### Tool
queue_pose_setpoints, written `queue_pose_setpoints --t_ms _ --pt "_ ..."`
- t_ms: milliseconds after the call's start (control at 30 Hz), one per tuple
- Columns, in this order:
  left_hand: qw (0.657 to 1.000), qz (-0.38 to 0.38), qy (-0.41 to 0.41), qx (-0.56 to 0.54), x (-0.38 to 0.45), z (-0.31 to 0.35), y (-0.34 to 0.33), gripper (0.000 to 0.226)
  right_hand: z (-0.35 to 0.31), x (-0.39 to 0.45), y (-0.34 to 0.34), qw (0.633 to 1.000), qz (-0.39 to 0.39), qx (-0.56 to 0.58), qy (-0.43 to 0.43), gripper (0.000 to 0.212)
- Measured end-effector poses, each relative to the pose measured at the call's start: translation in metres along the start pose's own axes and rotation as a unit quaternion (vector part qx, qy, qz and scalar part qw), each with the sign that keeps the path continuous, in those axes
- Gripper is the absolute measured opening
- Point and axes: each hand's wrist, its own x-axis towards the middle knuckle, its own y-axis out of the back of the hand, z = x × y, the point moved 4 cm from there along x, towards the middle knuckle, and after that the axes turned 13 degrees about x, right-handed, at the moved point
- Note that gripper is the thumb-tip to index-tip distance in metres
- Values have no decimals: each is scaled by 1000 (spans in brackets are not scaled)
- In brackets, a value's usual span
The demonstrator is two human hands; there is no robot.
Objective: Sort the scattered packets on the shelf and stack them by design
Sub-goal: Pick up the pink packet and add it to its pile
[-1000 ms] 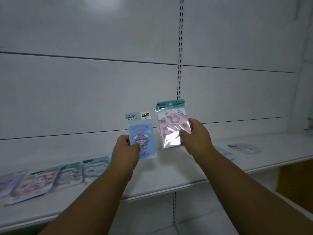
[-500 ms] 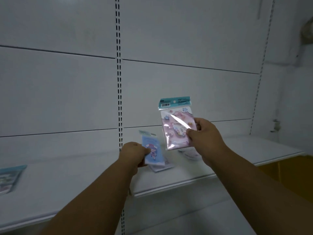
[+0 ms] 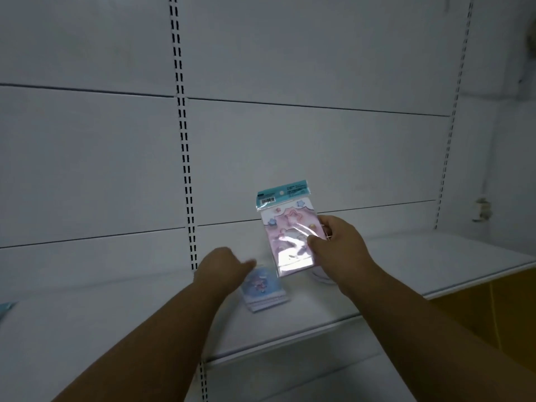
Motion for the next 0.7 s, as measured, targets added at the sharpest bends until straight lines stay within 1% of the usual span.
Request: queue_pose_setpoints --t_ms 33,67,100,133,167,233,300,333,400,567,633,700 --pt "995 15 -20 -93 1 7 4 43 -1 3 0 1000 2 -6 2 19" --pt "977 6 -29 -210 0 16 7 40 -1 6 0 1000 4 -10 4 19" --pt "948 -18 -28 -316 -1 25 10 39 -1 9 1 1000 4 -14 4 18" --pt "924 -38 -28 -380 -2 35 13 38 -1 11 2 1000 4 -17 5 19" --pt "913 -48 -36 -403 0 44 14 35 -1 13 4 1000 4 -23 4 20" --pt "907 -54 -63 -412 8 62 12 26 2 17 12 999 7 -36 -8 18" --pt "902 -65 -72 -421 15 80 1 21 7 22 29 997 8 -68 -26 12" --pt "899 -82 -73 -424 19 89 -7 20 10 26 40 995 7 -98 -34 10" --pt "897 -125 -72 -419 22 112 -26 18 18 36 64 985 2 -163 -52 15" --pt "913 -176 -75 -361 35 181 -78 14 52 66 127 951 -9 -293 -102 24" --pt "920 -190 -69 -336 42 208 -99 12 71 83 150 937 -14 -332 -105 27" --pt "928 -190 -52 -316 52 231 -119 15 90 104 169 931 -22 -351 -100 28"
